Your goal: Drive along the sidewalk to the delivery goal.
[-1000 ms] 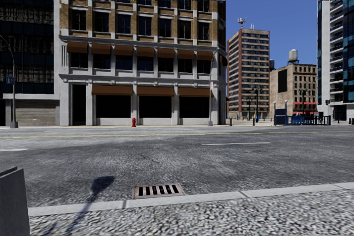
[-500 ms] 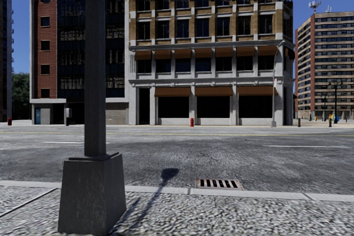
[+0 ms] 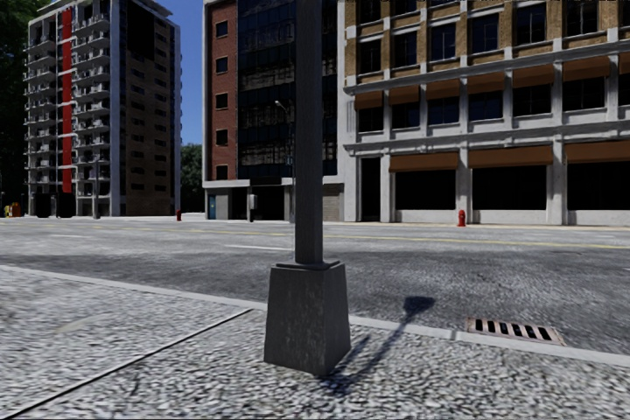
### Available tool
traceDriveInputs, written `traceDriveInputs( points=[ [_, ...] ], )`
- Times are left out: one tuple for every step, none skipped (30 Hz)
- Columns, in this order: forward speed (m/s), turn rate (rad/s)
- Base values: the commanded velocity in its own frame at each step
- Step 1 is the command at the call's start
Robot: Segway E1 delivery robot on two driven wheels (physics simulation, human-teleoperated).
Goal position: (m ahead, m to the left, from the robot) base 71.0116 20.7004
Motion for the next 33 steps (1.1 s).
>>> traceDriveInputs(
  points=[
    [-0.50, 0.82],
    [-0.50, 0.82],
    [-0.50, 0.82],
    [-0.50, 0.82],
    [-0.50, 0.82],
    [-0.50, 0.82],
    [-0.50, 0.82],
    [-0.50, 0.82],
    [-0.50, 0.82],
    [-0.49, 0.82],
    [-0.49, 0.82],
    [-0.49, 0.82],
    [-0.49, 0.82],
    [-0.49, 0.79],
    [-0.49, 0.77],
    [-0.49, 0.77],
    [0.00, 0.67],
    [0.00, 0.00],
    [0.00, 0.00],
    [0.00, 0.00],
    [0.00, 0.00],
    [0.00, 0.00],
    [0.00, 0.00],
    [0.00, 0.00],
    [0.00, 0.00],
    [0.00, 0.00],
    [0.00, 0.00],
    [0.00, 0.00],
    [0.00, 0.00],
    [0.00, 0.00],
    [0.00, 0.00],
    [0.00, 0.00],
    [0.00, 0.00]
  ],
)
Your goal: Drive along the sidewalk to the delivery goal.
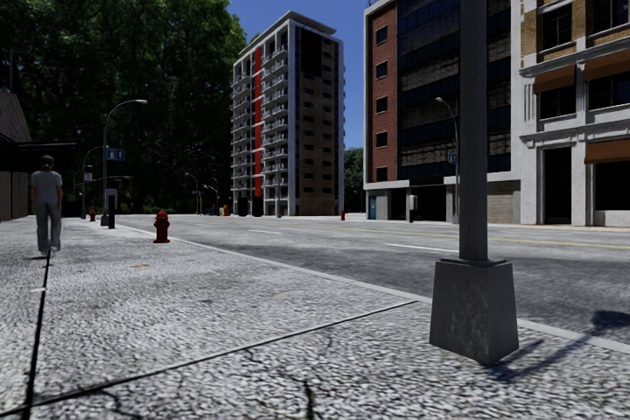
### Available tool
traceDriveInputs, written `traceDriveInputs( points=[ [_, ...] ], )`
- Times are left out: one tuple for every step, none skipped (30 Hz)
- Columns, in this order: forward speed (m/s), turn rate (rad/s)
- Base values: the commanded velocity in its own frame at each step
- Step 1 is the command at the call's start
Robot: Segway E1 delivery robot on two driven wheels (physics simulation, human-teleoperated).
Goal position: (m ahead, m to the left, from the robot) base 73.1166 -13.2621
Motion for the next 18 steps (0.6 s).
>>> traceDriveInputs(
  points=[
    [0.00, 0.00],
    [1.31, 0.05],
    [2.00, 0.28],
    [2.00, 0.40],
    [2.00, 0.49],
    [2.00, 0.49],
    [2.00, 0.55],
    [2.00, 0.58],
    [2.00, 0.58],
    [2.00, 0.58],
    [2.00, 0.58],
    [2.00, 0.58],
    [2.00, 0.58],
    [2.00, 0.58],
    [2.00, 0.58],
    [2.00, 0.58],
    [2.00, 0.58],
    [2.00, 0.58]
  ],
)
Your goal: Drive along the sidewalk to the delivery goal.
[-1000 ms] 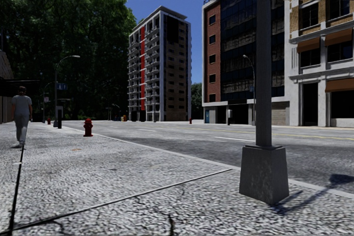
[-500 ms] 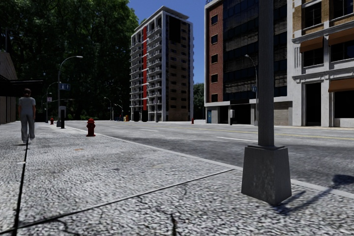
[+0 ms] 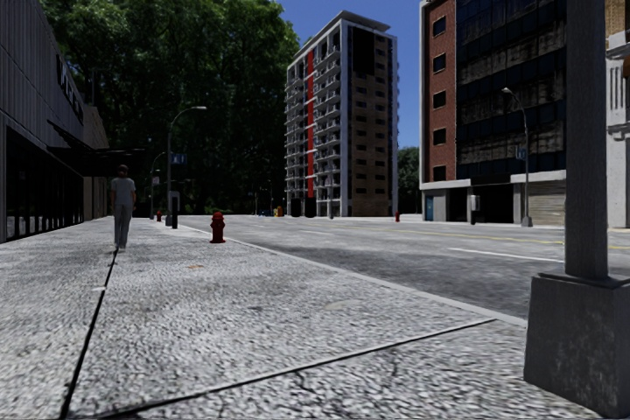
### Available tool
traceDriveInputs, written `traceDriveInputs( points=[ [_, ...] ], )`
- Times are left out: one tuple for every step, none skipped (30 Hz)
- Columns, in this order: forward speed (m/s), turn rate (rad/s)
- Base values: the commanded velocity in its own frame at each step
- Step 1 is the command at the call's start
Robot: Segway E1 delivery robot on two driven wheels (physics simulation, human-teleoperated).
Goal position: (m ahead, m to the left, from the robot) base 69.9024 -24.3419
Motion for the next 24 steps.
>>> traceDriveInputs(
  points=[
    [2.00, 0.58],
    [2.00, 0.58],
    [2.00, 0.58],
    [2.00, 0.58],
    [2.00, 0.58],
    [2.00, 0.58],
    [2.00, 0.58],
    [2.00, 0.58],
    [2.00, 0.58],
    [2.00, 0.58],
    [2.00, 0.58],
    [2.00, 0.58],
    [2.00, 0.58],
    [2.00, 0.58],
    [2.00, 0.58],
    [2.00, 0.58],
    [2.00, 0.58],
    [2.00, 0.58],
    [2.00, 0.58],
    [2.00, 0.58],
    [2.00, 0.58],
    [2.00, 0.58],
    [2.00, 0.58],
    [2.00, 0.58]
  ],
)
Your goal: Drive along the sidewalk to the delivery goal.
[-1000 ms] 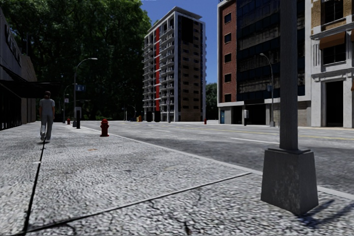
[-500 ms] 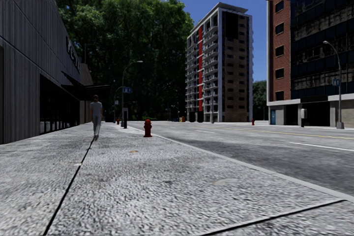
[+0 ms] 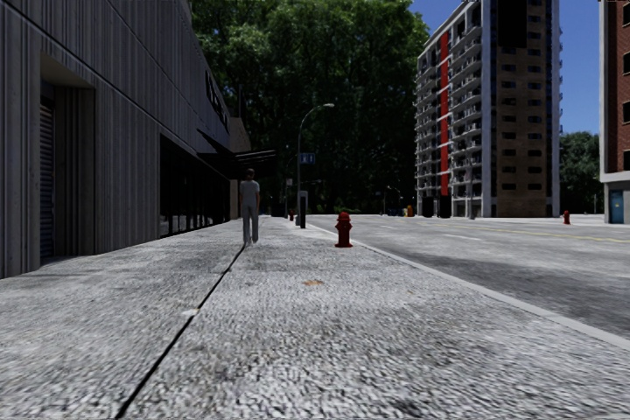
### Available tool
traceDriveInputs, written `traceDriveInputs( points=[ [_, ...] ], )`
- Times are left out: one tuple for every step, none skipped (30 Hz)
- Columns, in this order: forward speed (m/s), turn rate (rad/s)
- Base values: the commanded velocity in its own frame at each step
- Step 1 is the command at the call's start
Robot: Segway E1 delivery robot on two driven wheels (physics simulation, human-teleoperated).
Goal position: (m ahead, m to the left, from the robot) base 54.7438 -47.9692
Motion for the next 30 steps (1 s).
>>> traceDriveInputs(
  points=[
    [2.00, 0.58],
    [2.00, 0.58],
    [2.00, 0.58],
    [2.00, 0.58],
    [2.00, 0.58],
    [2.00, 0.58],
    [2.00, 0.58],
    [2.00, 0.58],
    [2.00, 0.58],
    [2.00, 0.58],
    [2.00, 0.58],
    [2.00, 0.58],
    [2.00, 0.58],
    [2.00, 0.58],
    [2.00, 0.58],
    [2.00, 0.58],
    [2.00, 0.58],
    [2.00, 0.58],
    [2.00, 0.58],
    [2.00, 0.58],
    [2.00, 0.54],
    [2.00, 0.00],
    [2.00, 0.00],
    [2.00, 0.00],
    [2.00, 0.00],
    [2.00, 0.00],
    [2.00, 0.00],
    [2.00, 0.00],
    [2.00, 0.00],
    [2.00, 0.00]
  ],
)
